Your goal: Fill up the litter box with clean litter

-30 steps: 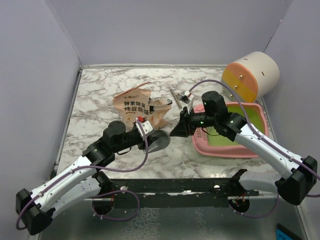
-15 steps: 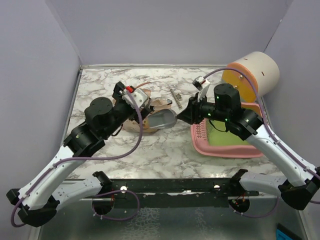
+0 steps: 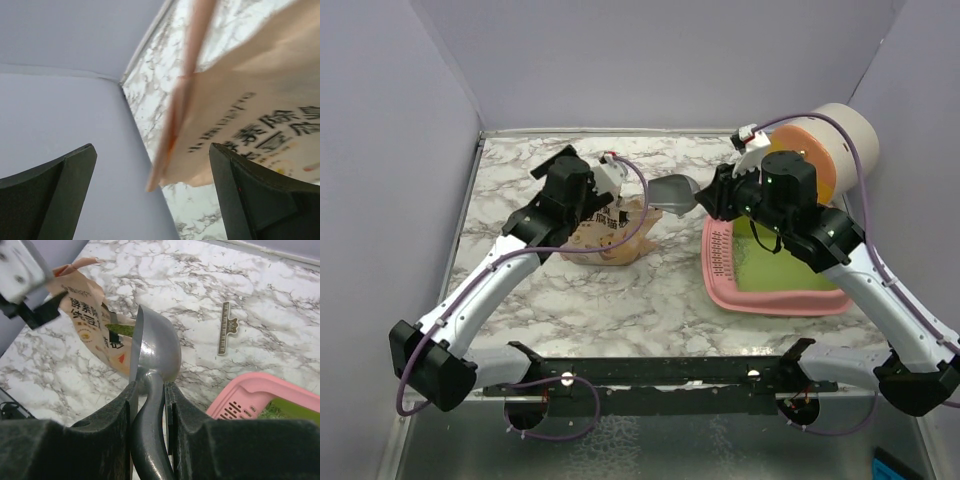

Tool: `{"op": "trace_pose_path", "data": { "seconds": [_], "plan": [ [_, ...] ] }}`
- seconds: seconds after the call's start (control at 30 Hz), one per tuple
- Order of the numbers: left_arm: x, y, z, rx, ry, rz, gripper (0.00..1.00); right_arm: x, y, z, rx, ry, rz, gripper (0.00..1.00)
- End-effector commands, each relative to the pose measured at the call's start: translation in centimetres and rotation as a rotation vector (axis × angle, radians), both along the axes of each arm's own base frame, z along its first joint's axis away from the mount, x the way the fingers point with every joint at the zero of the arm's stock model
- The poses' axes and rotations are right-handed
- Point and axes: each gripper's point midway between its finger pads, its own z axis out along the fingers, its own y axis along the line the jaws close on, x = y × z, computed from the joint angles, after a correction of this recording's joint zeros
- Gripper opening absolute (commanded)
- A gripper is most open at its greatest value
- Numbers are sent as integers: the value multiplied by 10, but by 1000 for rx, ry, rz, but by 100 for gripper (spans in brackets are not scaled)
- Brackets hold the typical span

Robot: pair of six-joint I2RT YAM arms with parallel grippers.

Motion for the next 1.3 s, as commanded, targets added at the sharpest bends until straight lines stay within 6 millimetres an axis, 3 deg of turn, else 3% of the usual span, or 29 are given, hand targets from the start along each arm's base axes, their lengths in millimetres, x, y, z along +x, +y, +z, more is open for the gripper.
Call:
{"op": "trace_pose_path", "data": {
  "seconds": [0.0, 0.13, 0.23, 0.4, 0.57, 0.7, 0.77, 0.93, 1.03, 1.1, 1.2, 1.23, 1.27],
  "plan": [
    [18, 10, 69, -112, -147, -11, 99, 17, -4, 8, -38, -41, -59, 1],
    [6, -23, 93, -267, -67, -260, 99, 24, 7, 6, -51, -31, -35, 1],
    [-7, -35, 90, -290, 20, -431, 99, 27, 14, 7, -55, -30, -7, 1],
    [-11, -38, 57, -347, 190, -562, 99, 29, 22, 10, -64, -21, 35, 1],
    [2, -38, 19, -393, 309, -560, 95, 29, 24, 15, -69, -29, 59, 1],
    [14, -32, 14, -438, 307, -550, 95, 28, 27, 15, -64, -22, 77, 1],
    [15, -32, 16, -475, 309, -582, 95, 28, 29, 14, -66, -17, 84, 1],
    [10, -37, 2, -523, 378, -647, 90, 28, 32, 13, -68, -3, 97, 1],
    [3, -45, -1, -563, 403, -692, 77, 26, 34, 14, -71, 3, 110, 1],
    [-2, -47, -6, -586, 417, -702, 54, 25, 36, 12, -79, 15, 128, 1],
    [-4, -44, -12, -594, 388, -668, 9, 23, 40, 9, -90, 36, 153, 1],
    [-6, -42, -14, -596, 375, -648, 0, 23, 40, 8, -96, 41, 158, 1],
    [-5, -40, -14, -595, 351, -628, 0, 24, 41, 7, -102, 46, 160, 1]
  ]
}}
